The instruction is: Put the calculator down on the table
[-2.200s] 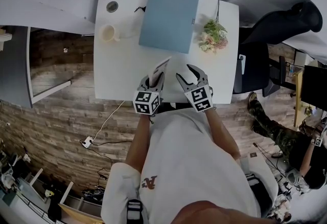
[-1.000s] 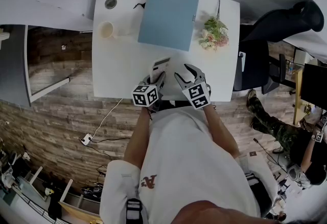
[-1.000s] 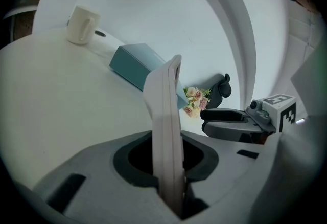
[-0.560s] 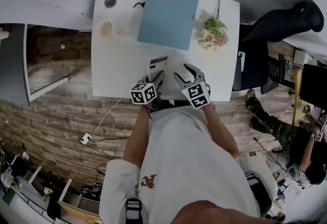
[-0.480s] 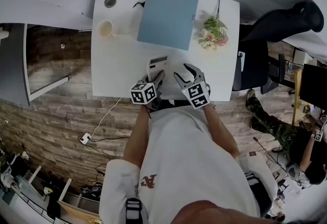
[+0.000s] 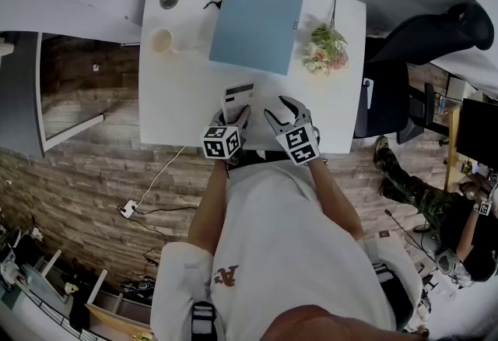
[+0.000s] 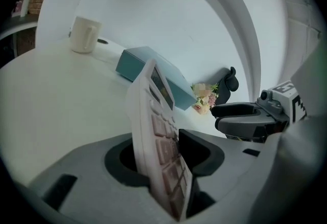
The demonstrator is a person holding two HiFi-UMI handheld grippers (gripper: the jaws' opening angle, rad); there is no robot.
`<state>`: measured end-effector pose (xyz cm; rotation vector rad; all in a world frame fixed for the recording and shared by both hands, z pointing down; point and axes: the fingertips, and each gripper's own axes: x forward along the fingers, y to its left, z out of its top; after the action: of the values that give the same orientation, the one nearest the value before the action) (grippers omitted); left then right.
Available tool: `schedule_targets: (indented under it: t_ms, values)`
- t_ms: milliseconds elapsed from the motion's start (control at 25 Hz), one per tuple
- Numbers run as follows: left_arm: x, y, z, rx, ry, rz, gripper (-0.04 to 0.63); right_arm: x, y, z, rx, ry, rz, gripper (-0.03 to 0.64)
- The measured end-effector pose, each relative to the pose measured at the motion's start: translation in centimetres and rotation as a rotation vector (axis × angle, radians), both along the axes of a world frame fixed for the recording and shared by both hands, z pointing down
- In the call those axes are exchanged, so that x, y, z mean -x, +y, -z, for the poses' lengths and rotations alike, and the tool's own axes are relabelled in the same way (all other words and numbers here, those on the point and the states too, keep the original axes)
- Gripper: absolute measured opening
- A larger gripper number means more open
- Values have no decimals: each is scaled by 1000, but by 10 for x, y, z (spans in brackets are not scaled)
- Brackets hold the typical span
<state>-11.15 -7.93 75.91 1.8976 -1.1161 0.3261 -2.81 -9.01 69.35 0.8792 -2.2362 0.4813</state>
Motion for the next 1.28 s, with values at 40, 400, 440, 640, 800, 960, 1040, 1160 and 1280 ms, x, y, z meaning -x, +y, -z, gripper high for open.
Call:
schedule_targets:
  t_ms: [40, 400, 440, 640, 800, 960, 1040, 1160, 1280]
  values:
    - [1, 0, 0, -5, -12, -2, 190, 0, 0, 0, -1, 0, 1, 226]
    - [9, -1, -4, -23, -88, 7, 245, 1, 3, 0, -1, 1, 3, 225]
    - [10, -1, -4, -22, -93, 8, 249, 2, 3, 0, -1, 1, 3, 226]
    - [15, 0, -6, -13, -110, 23, 278, 4, 4, -1, -2, 3, 6, 225]
    - [15, 0, -6, -13, -126, 25, 287, 5, 3, 0, -4, 1, 6, 225]
    - [18, 0, -7, -11, -149, 35, 301, 6, 3, 0, -5, 2, 9, 225]
    - [19, 0, -7, -11, -164, 40, 312, 6, 3, 0, -5, 3, 10, 225]
    - [20, 0, -7, -11, -181, 47, 324, 6, 3, 0, -5, 2, 11, 225]
    - [21, 0, -7, -11, -188, 51, 330, 6, 3, 0, -7, 3, 11, 225]
